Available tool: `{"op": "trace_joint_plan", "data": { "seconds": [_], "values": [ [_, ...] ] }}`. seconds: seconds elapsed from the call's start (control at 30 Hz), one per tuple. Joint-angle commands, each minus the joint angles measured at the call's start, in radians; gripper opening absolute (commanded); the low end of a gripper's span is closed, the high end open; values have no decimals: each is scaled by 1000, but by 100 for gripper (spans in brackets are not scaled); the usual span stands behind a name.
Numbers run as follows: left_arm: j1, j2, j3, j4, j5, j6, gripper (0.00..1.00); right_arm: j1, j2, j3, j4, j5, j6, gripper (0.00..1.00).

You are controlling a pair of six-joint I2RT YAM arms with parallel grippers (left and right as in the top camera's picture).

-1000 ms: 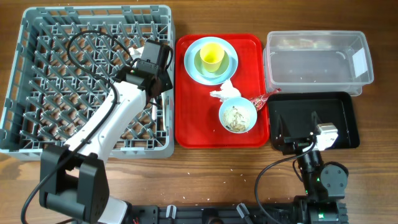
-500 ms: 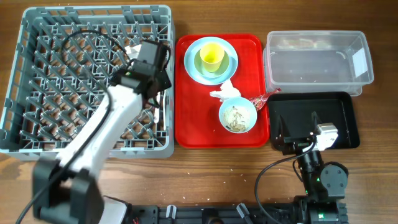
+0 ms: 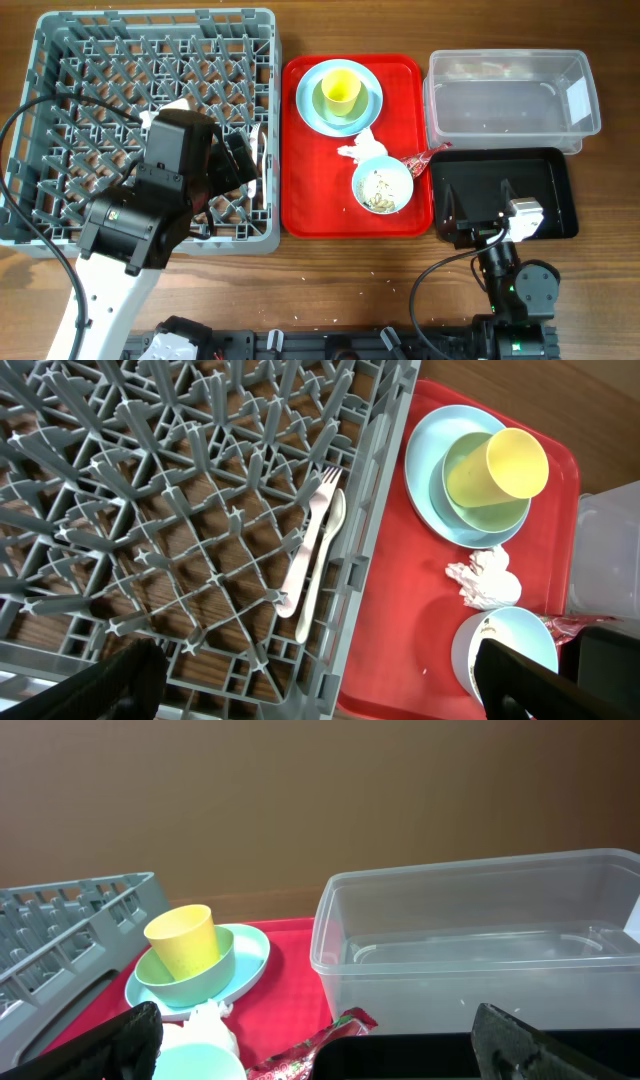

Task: Sort waste into correct bins and load items into the dishwasher rack
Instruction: 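Move the right gripper to the light-blue rice bowl and grasp its rim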

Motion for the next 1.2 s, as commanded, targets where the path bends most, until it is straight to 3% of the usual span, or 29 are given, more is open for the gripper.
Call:
{"op": "trace_joint_plan", "data": {
  "seconds": [0.0, 0.5, 0.57, 0.6, 0.7, 0.77, 0.8, 0.9, 0.97, 1.03, 1.1, 1.13, 1.17],
  "values": [
    [8, -5, 12, -2, 12, 1, 100, 6, -3, -1, 3, 0, -14, 100],
    [8, -5, 12, -2, 12, 1, 100, 6, -3, -1, 2, -3, 4, 100],
    [8, -5, 12, -2, 12, 1, 100, 6, 6, -1, 2, -8, 151, 100],
    [8, -5, 12, -2, 12, 1, 100, 6, 13, -1, 22, -3, 362, 100],
    [8, -5, 12, -2, 12, 1, 100, 6, 35, 54, -11, -158, 380, 100],
    [8, -5, 12, -2, 12, 1, 100, 6, 136, 209, -141, -216, 359, 100],
    [8, -5, 12, -2, 12, 1, 100, 6, 240, 370, -276, -216, 273, 100],
    [8, -5, 12, -2, 12, 1, 100, 6, 621, 903, -785, -206, 84, 100],
    [8, -5, 12, -2, 12, 1, 100, 6, 855, 1190, -1117, -208, 111, 100],
    [8, -5, 12, -2, 12, 1, 100, 6, 951, 1252, -1210, -232, 115, 98],
    [8, -5, 12, -2, 12, 1, 100, 6, 1033, 1248, -1302, -260, 203, 72],
    [8, -5, 12, -2, 12, 1, 100, 16, 1062, 1248, -1322, -260, 206, 43],
    [8, -5, 12, -2, 12, 1, 100, 34, 1073, 1245, -1324, -260, 193, 29]
  ]
}}
